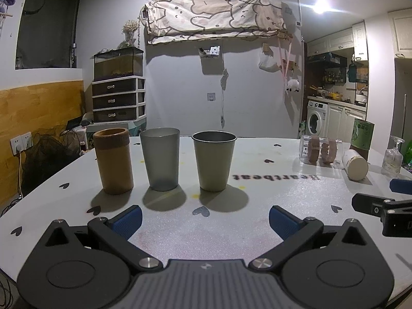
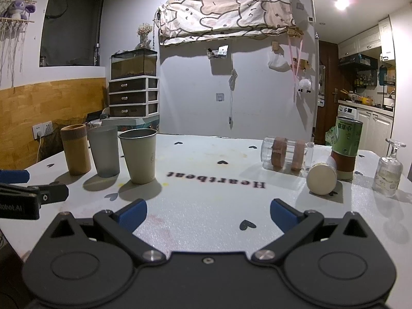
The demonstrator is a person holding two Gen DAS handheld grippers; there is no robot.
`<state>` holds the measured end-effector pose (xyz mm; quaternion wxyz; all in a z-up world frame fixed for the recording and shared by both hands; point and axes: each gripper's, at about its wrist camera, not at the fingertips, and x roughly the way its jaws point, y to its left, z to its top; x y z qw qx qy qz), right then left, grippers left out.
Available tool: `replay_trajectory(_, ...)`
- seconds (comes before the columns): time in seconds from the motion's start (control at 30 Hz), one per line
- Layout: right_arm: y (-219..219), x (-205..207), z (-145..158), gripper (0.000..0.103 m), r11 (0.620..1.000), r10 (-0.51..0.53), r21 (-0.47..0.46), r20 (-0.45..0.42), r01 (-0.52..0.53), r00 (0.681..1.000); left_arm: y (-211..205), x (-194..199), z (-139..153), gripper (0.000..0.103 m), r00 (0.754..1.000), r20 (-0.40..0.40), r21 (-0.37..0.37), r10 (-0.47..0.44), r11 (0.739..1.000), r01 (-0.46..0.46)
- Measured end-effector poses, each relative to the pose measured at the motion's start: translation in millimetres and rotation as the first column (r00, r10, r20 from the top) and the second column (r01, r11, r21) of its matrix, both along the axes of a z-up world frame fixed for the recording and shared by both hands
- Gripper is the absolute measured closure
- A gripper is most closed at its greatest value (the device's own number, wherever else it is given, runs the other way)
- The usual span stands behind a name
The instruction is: Flip cup upright
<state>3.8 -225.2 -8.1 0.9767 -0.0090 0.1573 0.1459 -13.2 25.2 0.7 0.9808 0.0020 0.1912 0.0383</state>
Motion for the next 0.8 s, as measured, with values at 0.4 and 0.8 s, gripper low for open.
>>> replay_trajectory(0.4,-0.6,-0.6,-1.3,0.000,1.000,-0.003,0.000,-0.002,0.003,1.000,-0.8,-0.1,0.5,0.000,1.000,-0.003,-0.003,-0.001,1.000,0.001)
replay_trajectory(0.8,-0.9,-0.6,-1.4,0.000,1.000,-0.002,-0.003,-0.002,0.002,1.000,-0.8,0.0,0.8,0.000,1.000,-0.003,-0.003,0.000,1.000,0.000)
